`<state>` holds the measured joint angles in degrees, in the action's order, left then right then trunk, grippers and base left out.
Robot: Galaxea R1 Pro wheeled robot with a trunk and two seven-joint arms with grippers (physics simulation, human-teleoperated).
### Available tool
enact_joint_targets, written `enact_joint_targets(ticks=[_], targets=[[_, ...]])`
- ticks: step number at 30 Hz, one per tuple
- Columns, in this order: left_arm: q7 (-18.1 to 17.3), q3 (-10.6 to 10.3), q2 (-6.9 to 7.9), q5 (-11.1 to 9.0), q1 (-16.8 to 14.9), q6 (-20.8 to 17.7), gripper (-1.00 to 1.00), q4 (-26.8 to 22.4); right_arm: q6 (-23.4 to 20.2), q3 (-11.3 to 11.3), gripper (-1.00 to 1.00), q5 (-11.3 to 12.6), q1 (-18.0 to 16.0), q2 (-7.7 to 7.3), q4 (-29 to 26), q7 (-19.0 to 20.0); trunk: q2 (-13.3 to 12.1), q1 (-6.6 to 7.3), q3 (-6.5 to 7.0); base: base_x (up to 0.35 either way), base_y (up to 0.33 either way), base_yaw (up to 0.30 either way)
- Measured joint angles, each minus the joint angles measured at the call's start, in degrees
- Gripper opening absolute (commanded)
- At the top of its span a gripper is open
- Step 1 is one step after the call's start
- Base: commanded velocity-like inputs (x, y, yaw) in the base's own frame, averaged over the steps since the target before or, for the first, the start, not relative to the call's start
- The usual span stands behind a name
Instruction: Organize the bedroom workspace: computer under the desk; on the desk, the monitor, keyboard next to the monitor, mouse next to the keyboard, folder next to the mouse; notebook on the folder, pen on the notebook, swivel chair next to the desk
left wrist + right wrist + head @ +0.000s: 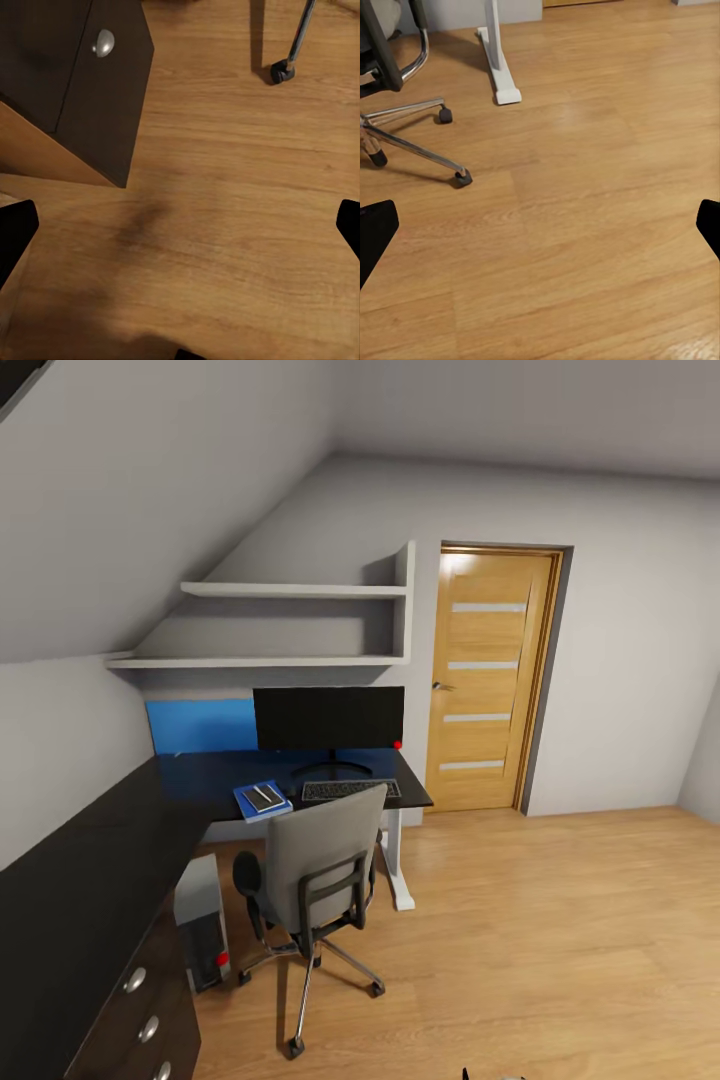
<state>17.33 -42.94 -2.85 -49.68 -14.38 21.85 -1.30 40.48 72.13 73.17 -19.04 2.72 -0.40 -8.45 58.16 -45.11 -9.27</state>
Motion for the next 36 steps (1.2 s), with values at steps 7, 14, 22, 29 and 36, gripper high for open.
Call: enact_joint_targets(ticks=[7, 14, 22, 29, 36], targets=[[0.0, -0.2, -0.45, 0.2, 0.0, -0.2, 1.0, 0.0, 0.0, 0.0, 1.0, 0.0, 0.0, 0.0, 0.0, 0.0, 0.0, 0.0, 0.0, 0.0, 0.0, 0.0], [-0.1, -0.1, -1.24, 0.2, 0.0, -0.2, 1.0, -0.2, 0.0, 0.0, 1.0, 0.0, 0.0, 0.0, 0.0, 0.0, 0.0, 0.0, 0.0, 0.0, 0.0, 0.0], [0.0, 0.1, -1.18, -0.1, 0.0, -0.3, 1.0, -0.2, 0.0, 0.0, 1.0, 0.0, 0.0, 0.0, 0.0, 0.0, 0.0, 0.0, 0.0, 0.0, 0.0, 0.0], [0.0, 0.1, -1.2, -0.1, 0.0, -0.3, 1.0, -0.2, 0.0, 0.0, 1.0, 0.0, 0.0, 0.0, 0.0, 0.0, 0.0, 0.0, 0.0, 0.0, 0.0, 0.0], [0.0, 0.1, -1.2, -0.1, 0.0, -0.3, 1.0, -0.1, 0.0, 0.0, 1.0, 0.0, 0.0, 0.0, 0.0, 0.0, 0.0, 0.0, 0.0, 0.0, 0.0, 0.0]])
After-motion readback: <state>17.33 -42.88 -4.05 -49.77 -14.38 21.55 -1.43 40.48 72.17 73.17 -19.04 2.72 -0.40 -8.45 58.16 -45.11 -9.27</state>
